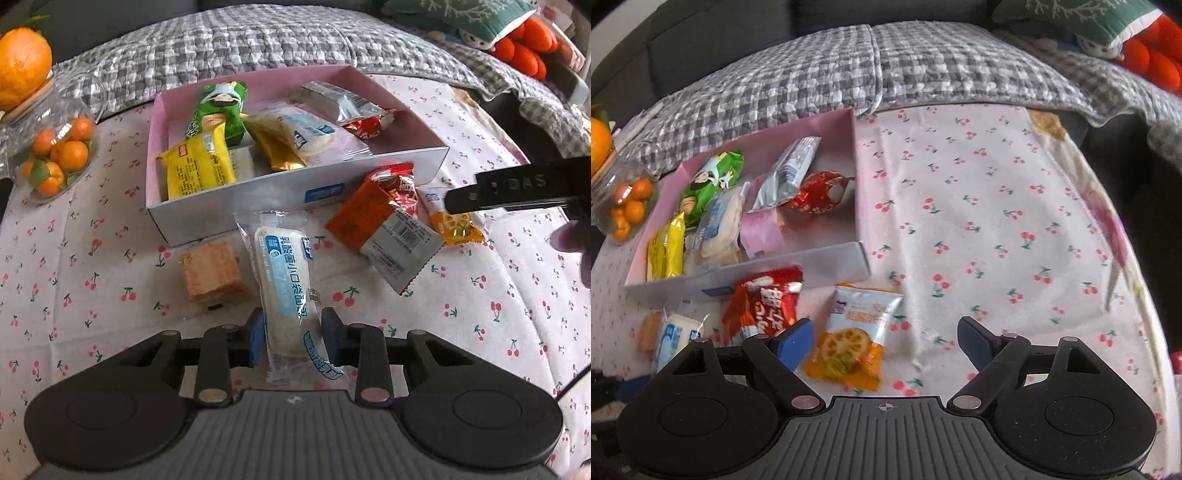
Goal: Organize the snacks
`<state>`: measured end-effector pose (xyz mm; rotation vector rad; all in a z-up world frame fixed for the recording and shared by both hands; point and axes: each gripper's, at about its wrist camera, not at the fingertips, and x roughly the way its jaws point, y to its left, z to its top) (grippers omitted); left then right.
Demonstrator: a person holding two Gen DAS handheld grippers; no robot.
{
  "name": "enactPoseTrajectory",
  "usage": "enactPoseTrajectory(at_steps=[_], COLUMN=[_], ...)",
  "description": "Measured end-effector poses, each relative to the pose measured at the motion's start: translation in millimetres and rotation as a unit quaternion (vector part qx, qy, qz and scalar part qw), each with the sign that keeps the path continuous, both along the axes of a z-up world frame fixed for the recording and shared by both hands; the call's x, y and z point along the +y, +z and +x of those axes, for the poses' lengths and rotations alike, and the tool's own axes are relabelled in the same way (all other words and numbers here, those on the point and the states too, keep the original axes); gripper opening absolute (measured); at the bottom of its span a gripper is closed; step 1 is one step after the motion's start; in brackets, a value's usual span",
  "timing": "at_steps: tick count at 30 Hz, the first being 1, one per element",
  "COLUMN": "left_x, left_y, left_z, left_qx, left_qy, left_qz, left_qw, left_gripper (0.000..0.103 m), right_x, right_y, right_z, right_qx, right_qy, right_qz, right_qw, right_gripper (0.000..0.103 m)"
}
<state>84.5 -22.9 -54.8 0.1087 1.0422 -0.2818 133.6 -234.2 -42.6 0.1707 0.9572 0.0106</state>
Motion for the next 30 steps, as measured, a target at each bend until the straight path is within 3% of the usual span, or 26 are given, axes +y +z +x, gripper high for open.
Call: enactPoseTrajectory(at_steps=[3, 6, 8, 11, 14, 18, 24, 26, 28, 30], left_x=[3, 3, 4, 4, 4, 2, 0, -2, -2, -3], left_y=[0, 0, 0, 0, 0, -2, -5, -4, -3, -2], left_z=[0, 0, 0, 0, 0, 4, 6, 5, 3, 2], left_qx=[0.002, -0.002, -0.003, -0.003, -0.005, -0.012, -0.015, -0.018, -0.018, -0.018], left_qy=[0.002, 0.003, 0.002, 0.002, 0.003, 0.001, -0.003, -0.009, -0.017, -0.019], left_qz=[-0.004, 0.001, 0.001, 0.0, 0.0, 0.0, 0.006, 0.012, 0.014, 0.018], left_qw=[1.0, 1.0, 1.0, 1.0, 1.0, 0.9999, 0.9999, 0.9997, 0.9996, 0.9995], left_gripper=[0.036, 0.042, 0.043, 0.043, 0.043, 0.043, 0.045, 0.042, 0.031, 0.029], right_x=[11, 21, 25, 28, 29, 37, 38, 35, 33, 30], right_y=[-1, 0, 2, 0, -8, -9, -7, -6, -5, -5], right_z=[7, 11, 13, 17, 18, 17, 13, 11, 8, 4], right_qx=[0.002, 0.003, 0.004, 0.017, 0.036, 0.028, 0.031, 0.036, 0.039, 0.041], right_qy=[-0.006, -0.016, -0.018, -0.022, -0.03, -0.019, -0.003, 0.0, 0.001, 0.005], right_qz=[-0.007, -0.016, -0.018, -0.017, -0.02, -0.047, -0.05, -0.044, -0.041, -0.041], right_qw=[1.0, 1.0, 1.0, 0.999, 0.999, 0.998, 0.998, 0.998, 0.998, 0.998], right_gripper=[0.081, 0.069, 0.057, 0.048, 0.046, 0.046, 0.038, 0.038, 0.038, 0.038])
